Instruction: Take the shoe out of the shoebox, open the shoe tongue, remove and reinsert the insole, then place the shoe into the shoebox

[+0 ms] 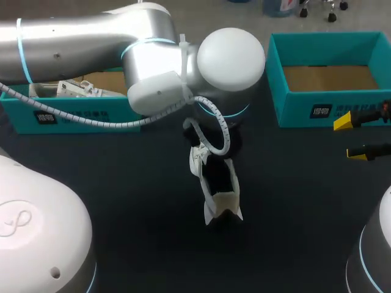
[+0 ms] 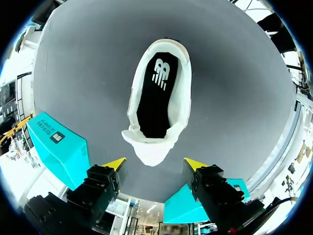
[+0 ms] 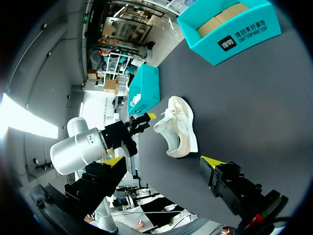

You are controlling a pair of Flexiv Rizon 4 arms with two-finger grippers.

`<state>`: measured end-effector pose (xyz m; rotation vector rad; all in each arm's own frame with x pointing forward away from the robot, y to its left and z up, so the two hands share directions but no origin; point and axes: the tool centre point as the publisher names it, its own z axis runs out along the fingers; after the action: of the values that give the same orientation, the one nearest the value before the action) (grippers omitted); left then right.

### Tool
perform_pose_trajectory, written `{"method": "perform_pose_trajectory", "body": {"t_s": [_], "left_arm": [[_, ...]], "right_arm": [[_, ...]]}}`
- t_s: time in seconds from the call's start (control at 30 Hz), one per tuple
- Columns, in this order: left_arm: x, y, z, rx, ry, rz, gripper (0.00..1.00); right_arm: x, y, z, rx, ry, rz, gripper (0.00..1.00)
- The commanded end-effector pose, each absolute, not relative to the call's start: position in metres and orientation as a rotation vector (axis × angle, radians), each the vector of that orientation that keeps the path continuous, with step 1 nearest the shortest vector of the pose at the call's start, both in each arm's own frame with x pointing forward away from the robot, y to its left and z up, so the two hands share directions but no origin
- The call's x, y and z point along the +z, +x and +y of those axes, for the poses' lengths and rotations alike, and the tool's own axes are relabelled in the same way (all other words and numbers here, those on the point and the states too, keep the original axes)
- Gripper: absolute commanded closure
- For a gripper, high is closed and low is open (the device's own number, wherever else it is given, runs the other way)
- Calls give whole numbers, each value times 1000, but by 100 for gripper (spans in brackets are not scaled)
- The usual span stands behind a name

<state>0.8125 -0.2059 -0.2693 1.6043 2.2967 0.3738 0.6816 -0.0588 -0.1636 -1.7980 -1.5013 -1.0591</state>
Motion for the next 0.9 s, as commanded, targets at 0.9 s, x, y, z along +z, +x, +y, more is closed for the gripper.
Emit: {"method": "perform_pose_trajectory", "body": {"t_s": [0.9], "left_arm": [[-238,851,-193,-125,1876,2449,100]], "right_arm": [[-164,681,-58,-1056,-1801,-1501,0]]}}
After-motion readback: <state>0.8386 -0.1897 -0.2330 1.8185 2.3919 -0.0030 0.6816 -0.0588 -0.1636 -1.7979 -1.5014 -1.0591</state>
